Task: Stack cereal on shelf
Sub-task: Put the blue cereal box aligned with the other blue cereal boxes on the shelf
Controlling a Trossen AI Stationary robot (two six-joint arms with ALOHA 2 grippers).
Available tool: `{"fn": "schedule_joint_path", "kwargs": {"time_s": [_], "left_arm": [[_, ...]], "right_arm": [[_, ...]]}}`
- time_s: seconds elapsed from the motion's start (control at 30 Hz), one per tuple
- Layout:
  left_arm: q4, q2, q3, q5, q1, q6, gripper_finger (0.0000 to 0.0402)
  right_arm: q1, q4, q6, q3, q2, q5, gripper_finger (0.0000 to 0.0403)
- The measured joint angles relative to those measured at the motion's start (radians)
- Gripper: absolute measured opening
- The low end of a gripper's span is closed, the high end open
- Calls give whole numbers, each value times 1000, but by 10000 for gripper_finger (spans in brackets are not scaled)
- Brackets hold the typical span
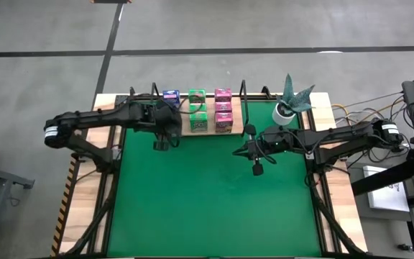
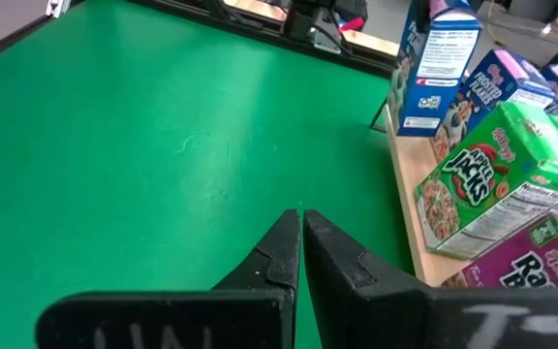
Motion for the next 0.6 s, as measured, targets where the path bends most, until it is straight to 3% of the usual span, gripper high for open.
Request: {"fn": "schedule_joint_path", "kwargs": {"time_s": [0.33, 0.6], "left_arm": [[86, -31, -136, 10, 90, 23, 141], [95, -31, -143, 11, 93, 22, 143]], "right_arm": [[0, 2, 17, -2, 0, 0, 9], [0, 1, 20, -9, 0, 0, 9]]}}
